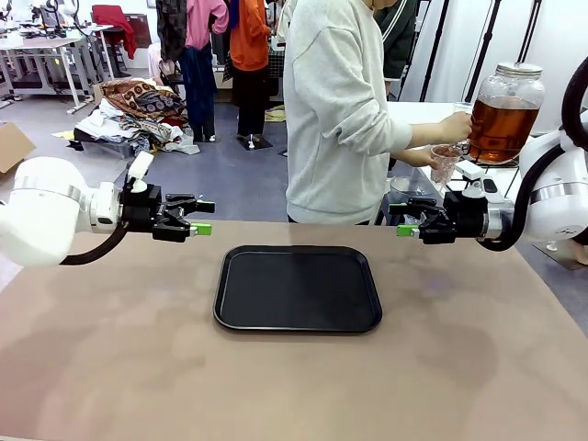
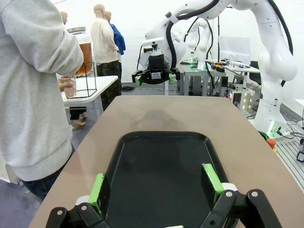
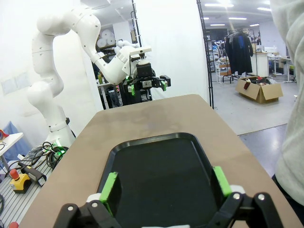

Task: Pour the drink into the iced cup.
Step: Open the gripper to release the iced cup you were holding.

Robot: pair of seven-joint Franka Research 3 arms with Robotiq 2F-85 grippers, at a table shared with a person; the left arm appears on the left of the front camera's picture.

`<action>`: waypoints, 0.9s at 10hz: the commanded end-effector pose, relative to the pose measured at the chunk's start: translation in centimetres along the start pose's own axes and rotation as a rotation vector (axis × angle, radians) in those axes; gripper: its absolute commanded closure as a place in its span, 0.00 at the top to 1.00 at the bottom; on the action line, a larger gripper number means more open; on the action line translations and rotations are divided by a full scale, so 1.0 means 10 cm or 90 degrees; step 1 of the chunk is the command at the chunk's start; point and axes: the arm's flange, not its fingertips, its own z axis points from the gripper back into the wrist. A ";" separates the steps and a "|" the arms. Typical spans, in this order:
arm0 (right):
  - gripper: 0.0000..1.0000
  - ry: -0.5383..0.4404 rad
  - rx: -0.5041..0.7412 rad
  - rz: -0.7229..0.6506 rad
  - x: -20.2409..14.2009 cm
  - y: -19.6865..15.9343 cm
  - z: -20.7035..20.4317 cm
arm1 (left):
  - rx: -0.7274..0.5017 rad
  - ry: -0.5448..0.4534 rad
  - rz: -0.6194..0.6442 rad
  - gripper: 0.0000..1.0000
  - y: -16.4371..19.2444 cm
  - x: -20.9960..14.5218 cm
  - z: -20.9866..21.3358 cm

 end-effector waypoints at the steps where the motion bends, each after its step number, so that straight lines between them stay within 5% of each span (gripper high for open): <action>1: 1.00 0.002 0.001 -0.001 0.03 -0.01 -0.02 | -0.005 0.005 0.000 1.00 0.02 0.02 0.00; 9: 1.00 0.002 0.001 -0.001 0.03 -0.01 -0.02 | -0.005 0.005 0.000 1.00 0.02 0.02 0.00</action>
